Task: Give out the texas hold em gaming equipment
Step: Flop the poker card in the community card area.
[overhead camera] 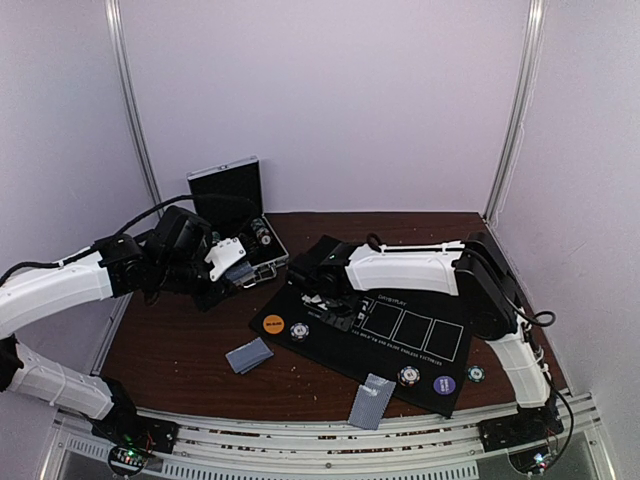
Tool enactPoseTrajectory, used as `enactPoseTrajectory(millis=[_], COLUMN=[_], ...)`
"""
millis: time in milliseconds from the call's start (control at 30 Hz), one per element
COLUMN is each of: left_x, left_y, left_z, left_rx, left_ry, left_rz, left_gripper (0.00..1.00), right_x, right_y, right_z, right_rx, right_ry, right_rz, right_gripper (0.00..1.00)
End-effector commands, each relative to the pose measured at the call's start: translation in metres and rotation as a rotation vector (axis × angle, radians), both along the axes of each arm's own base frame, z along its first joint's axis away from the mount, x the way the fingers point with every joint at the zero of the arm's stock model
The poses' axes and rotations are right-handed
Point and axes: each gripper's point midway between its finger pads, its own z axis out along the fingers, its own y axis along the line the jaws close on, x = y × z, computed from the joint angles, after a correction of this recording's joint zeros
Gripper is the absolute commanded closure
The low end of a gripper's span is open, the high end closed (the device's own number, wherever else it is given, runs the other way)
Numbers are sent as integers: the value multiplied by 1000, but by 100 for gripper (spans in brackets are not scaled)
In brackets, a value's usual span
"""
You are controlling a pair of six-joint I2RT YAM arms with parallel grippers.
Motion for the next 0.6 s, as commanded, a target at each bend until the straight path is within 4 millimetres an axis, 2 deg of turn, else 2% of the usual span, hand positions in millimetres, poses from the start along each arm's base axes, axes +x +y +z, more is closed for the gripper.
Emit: enactPoseTrajectory(millis=[0,300,567], left_x=[5,5,5], left_y=[-3,-3,-3], left_z=[15,14,14], left_rx=[-45,-42,-43], left_ry=[-57,-54,-53], left_rz=[6,6,5], left_gripper=[63,63,63], right_x=[-6,6,8], right_y=[-6,-14,-6], right_z=[-13,-16,-19], right_rx=[-23,-2,47], right_ry=[49,33,50], right_rz=[-12,-100,-120], right_gripper=[100,100,100])
